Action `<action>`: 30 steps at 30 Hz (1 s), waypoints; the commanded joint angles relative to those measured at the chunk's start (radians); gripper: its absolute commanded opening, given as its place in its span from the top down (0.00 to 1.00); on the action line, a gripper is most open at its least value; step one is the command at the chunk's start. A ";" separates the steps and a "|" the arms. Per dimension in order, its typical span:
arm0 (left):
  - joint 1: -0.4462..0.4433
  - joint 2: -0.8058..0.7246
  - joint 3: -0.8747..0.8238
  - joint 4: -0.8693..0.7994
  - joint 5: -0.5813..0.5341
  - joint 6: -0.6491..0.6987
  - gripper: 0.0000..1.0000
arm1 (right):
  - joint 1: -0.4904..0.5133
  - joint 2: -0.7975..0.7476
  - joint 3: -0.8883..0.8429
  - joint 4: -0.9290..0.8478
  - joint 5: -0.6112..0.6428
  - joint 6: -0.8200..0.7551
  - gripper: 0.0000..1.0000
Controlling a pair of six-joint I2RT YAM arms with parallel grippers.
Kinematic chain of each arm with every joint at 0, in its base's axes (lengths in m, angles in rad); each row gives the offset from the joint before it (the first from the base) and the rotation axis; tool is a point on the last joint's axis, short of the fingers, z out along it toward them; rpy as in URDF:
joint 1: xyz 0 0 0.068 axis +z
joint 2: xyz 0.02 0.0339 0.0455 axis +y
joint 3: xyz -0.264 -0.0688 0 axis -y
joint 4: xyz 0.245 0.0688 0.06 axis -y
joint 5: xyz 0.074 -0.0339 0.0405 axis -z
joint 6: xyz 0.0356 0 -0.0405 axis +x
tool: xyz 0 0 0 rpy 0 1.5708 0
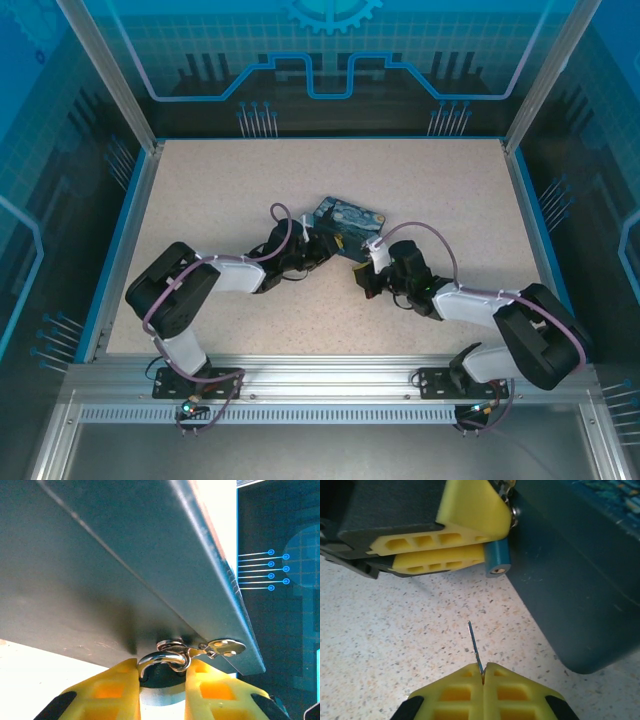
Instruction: Unlock the padlock with the key
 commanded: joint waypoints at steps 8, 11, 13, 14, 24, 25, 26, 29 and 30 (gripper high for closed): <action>-0.011 -0.017 0.007 0.064 0.031 -0.039 0.95 | 0.016 0.031 0.068 -0.007 0.060 -0.049 1.00; -0.013 -0.016 0.006 0.065 0.031 -0.039 0.96 | 0.020 0.050 0.090 -0.020 0.067 -0.055 1.00; -0.014 -0.018 0.005 0.064 0.030 -0.039 0.96 | 0.022 0.063 0.105 -0.028 0.073 -0.058 1.00; -0.013 -0.017 0.005 0.062 0.030 -0.038 0.97 | 0.022 0.070 0.110 -0.027 0.075 -0.058 1.00; -0.013 -0.017 -0.003 0.074 0.025 -0.043 0.98 | 0.022 0.083 0.121 -0.055 0.107 -0.051 1.00; -0.013 -0.016 -0.002 0.073 0.026 -0.043 0.98 | 0.022 0.081 0.118 -0.058 0.111 -0.051 1.00; -0.014 -0.017 -0.002 0.073 0.022 -0.044 0.98 | 0.022 0.081 0.115 -0.059 0.114 -0.049 1.00; -0.014 -0.017 -0.003 0.074 0.021 -0.043 0.98 | 0.022 0.089 0.116 -0.069 0.121 -0.051 1.00; -0.014 -0.017 -0.004 0.075 0.020 -0.043 0.98 | 0.021 0.093 0.117 -0.069 0.120 -0.051 1.00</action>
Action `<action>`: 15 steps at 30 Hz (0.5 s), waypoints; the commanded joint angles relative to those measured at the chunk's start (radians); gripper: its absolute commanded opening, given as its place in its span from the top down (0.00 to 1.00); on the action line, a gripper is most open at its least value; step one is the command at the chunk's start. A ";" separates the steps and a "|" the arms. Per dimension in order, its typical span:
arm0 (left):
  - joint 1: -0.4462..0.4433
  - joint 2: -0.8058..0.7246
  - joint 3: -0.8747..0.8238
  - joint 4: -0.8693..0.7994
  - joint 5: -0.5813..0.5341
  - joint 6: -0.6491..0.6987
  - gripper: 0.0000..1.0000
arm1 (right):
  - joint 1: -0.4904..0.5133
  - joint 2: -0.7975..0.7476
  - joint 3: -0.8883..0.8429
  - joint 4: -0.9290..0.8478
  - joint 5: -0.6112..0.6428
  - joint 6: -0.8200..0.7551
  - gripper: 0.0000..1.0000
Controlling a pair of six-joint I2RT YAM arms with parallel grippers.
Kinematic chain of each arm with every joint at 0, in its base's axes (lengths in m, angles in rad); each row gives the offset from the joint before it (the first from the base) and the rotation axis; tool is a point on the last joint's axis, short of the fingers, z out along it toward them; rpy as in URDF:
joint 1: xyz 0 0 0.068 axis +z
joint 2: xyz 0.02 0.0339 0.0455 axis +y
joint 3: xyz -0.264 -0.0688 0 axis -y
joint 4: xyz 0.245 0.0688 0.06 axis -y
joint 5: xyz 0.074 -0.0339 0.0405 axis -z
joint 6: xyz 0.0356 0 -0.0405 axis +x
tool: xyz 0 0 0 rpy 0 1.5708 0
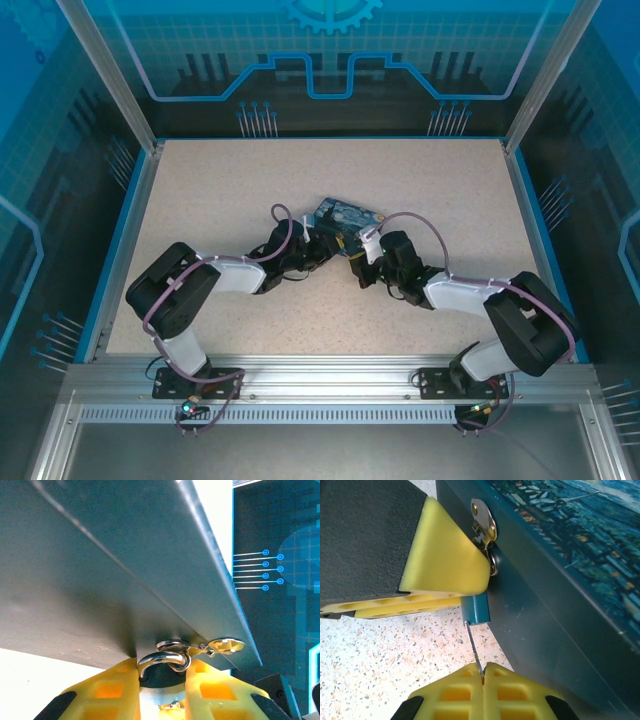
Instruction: Unlock the padlock with the key
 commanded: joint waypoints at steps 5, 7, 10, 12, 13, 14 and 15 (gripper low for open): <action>-0.006 -0.017 -0.003 0.054 0.013 -0.019 0.98 | 0.006 0.016 0.002 -0.025 0.043 -0.005 1.00; -0.006 -0.015 -0.003 0.056 0.013 -0.018 0.98 | 0.004 0.006 -0.009 -0.019 0.042 -0.003 1.00; -0.006 -0.012 -0.001 0.059 0.013 -0.022 0.98 | 0.003 -0.001 -0.015 -0.025 0.040 -0.003 1.00; -0.007 -0.011 0.000 0.060 0.012 -0.022 0.98 | 0.003 -0.002 -0.017 -0.023 0.041 -0.003 1.00; -0.006 -0.011 -0.002 0.059 0.009 -0.020 0.99 | 0.003 -0.002 -0.017 -0.024 0.040 -0.003 1.00; -0.006 -0.011 -0.003 0.058 0.007 -0.020 0.99 | 0.002 -0.003 -0.019 -0.024 0.042 -0.003 1.00; -0.006 -0.012 -0.003 0.056 0.006 -0.019 0.98 | 0.003 -0.002 -0.021 -0.024 0.043 -0.003 1.00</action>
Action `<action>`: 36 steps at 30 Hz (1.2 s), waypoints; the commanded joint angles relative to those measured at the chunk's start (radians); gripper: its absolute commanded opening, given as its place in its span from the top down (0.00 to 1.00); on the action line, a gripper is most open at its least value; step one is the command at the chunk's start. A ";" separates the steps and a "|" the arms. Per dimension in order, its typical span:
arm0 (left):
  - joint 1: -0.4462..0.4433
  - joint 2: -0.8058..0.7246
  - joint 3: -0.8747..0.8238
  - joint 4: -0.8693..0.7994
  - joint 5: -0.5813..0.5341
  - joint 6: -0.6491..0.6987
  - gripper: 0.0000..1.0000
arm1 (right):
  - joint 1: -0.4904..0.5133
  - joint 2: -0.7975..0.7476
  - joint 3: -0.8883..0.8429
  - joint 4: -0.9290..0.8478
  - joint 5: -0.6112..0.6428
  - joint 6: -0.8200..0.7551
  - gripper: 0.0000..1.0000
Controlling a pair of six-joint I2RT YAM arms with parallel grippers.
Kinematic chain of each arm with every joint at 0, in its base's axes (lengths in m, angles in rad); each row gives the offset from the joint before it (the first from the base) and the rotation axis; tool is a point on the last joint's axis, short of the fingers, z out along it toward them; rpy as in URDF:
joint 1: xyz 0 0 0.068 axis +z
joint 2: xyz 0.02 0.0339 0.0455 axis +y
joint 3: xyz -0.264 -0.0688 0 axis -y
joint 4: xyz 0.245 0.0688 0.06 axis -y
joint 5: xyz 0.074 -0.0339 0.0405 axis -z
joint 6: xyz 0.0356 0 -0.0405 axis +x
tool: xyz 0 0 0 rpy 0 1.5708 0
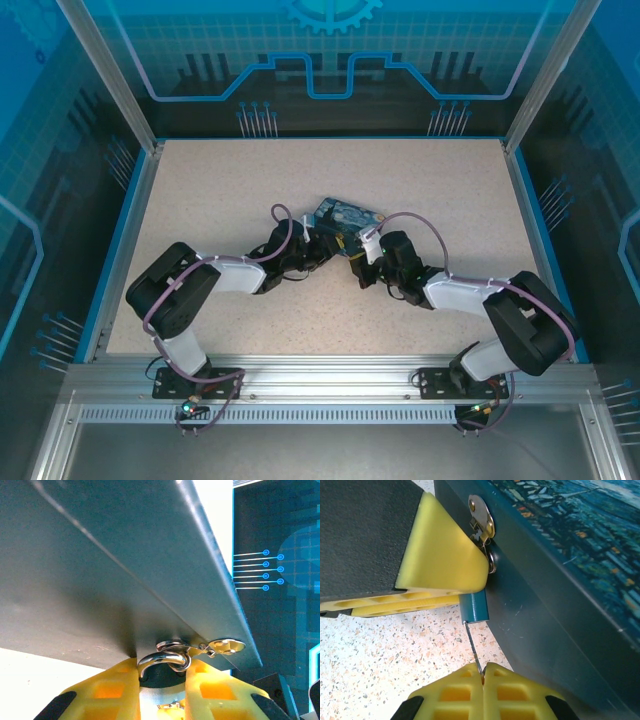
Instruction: Unlock the padlock with the key
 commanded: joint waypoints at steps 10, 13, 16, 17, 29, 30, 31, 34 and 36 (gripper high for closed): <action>-0.006 -0.016 -0.011 0.059 -0.003 -0.018 0.99 | 0.003 -0.015 -0.039 -0.015 0.041 0.005 1.00; -0.007 -0.018 -0.009 0.060 0.000 -0.017 0.99 | 0.003 -0.015 -0.041 0.000 0.032 0.008 1.00; -0.006 -0.016 -0.010 0.060 0.001 -0.020 0.99 | 0.003 0.002 -0.025 0.006 0.023 0.013 1.00; -0.007 -0.016 -0.009 0.060 0.003 -0.021 0.99 | 0.003 0.008 -0.020 0.007 0.021 0.012 1.00; -0.006 -0.014 -0.007 0.056 0.004 -0.019 0.99 | 0.005 0.028 0.011 0.051 -0.009 0.023 1.00; -0.007 -0.014 -0.008 0.056 0.003 -0.017 1.00 | 0.006 0.028 0.013 0.053 -0.010 0.023 1.00; -0.006 -0.015 -0.008 0.056 0.002 -0.017 1.00 | 0.006 0.028 0.015 0.055 -0.010 0.023 1.00; -0.006 -0.013 -0.009 0.057 0.005 -0.016 1.00 | 0.006 0.023 0.021 0.054 -0.012 0.023 1.00; -0.006 -0.013 -0.010 0.059 0.004 -0.018 1.00 | 0.006 0.020 0.021 0.059 -0.011 0.025 1.00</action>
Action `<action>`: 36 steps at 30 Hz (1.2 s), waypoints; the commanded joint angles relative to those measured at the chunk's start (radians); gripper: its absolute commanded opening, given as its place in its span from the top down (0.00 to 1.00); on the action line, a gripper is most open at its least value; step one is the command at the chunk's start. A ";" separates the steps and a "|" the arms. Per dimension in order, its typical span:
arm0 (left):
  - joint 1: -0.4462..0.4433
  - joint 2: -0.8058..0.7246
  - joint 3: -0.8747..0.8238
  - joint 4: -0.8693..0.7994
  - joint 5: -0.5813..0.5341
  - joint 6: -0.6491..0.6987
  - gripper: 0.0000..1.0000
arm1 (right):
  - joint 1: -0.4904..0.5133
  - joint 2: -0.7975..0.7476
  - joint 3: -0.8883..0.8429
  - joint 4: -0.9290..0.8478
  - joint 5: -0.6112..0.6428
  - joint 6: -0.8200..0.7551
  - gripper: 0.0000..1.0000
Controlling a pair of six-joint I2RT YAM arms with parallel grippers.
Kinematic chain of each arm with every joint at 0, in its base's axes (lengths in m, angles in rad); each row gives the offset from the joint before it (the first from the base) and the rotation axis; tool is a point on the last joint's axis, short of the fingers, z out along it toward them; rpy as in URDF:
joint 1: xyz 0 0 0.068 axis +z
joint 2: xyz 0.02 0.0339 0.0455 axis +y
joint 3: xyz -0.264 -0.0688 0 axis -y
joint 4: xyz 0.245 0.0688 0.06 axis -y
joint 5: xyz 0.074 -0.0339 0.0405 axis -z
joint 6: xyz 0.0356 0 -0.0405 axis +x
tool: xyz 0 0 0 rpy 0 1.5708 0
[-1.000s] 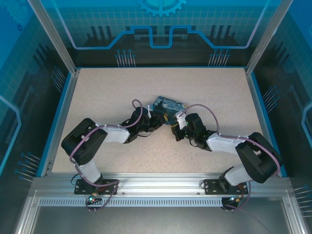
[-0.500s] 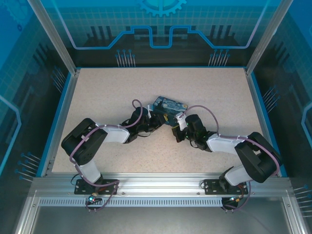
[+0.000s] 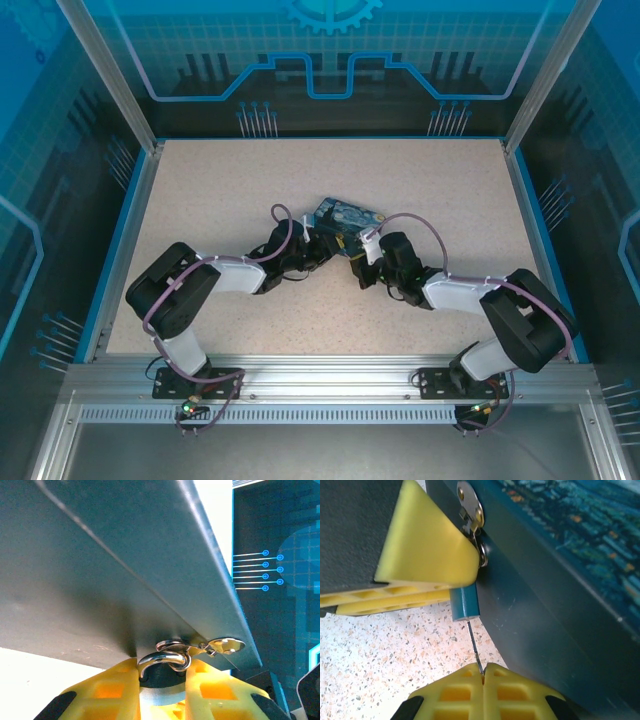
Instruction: Unlock the padlock with the key
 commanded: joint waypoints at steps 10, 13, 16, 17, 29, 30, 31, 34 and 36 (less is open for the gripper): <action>-0.007 -0.014 -0.009 0.064 0.012 -0.021 1.00 | 0.006 0.016 0.037 0.048 -0.011 0.019 1.00; -0.005 -0.020 -0.009 0.065 0.013 -0.025 1.00 | 0.006 0.026 0.034 0.071 -0.008 0.028 1.00; -0.006 -0.028 -0.013 0.066 0.014 -0.032 1.00 | 0.005 0.031 0.025 0.122 -0.010 0.041 1.00; -0.006 -0.030 -0.013 0.066 0.014 -0.034 1.00 | 0.005 0.031 0.019 0.144 -0.012 0.046 1.00; -0.010 -0.033 -0.024 0.069 0.013 -0.047 1.00 | -0.022 0.008 0.009 0.272 -0.087 0.029 1.00; -0.011 -0.033 -0.023 0.066 0.011 -0.044 1.00 | -0.024 0.004 0.009 0.267 -0.090 0.027 1.00; -0.010 -0.033 -0.022 0.060 0.010 -0.039 1.00 | -0.027 -0.001 0.009 0.262 -0.092 0.026 1.00; -0.010 -0.033 -0.020 0.041 0.006 -0.024 1.00 | -0.032 -0.019 0.009 0.236 -0.093 0.015 1.00; -0.010 -0.032 -0.019 0.034 0.006 -0.019 1.00 | -0.032 -0.026 0.013 0.212 -0.080 0.001 1.00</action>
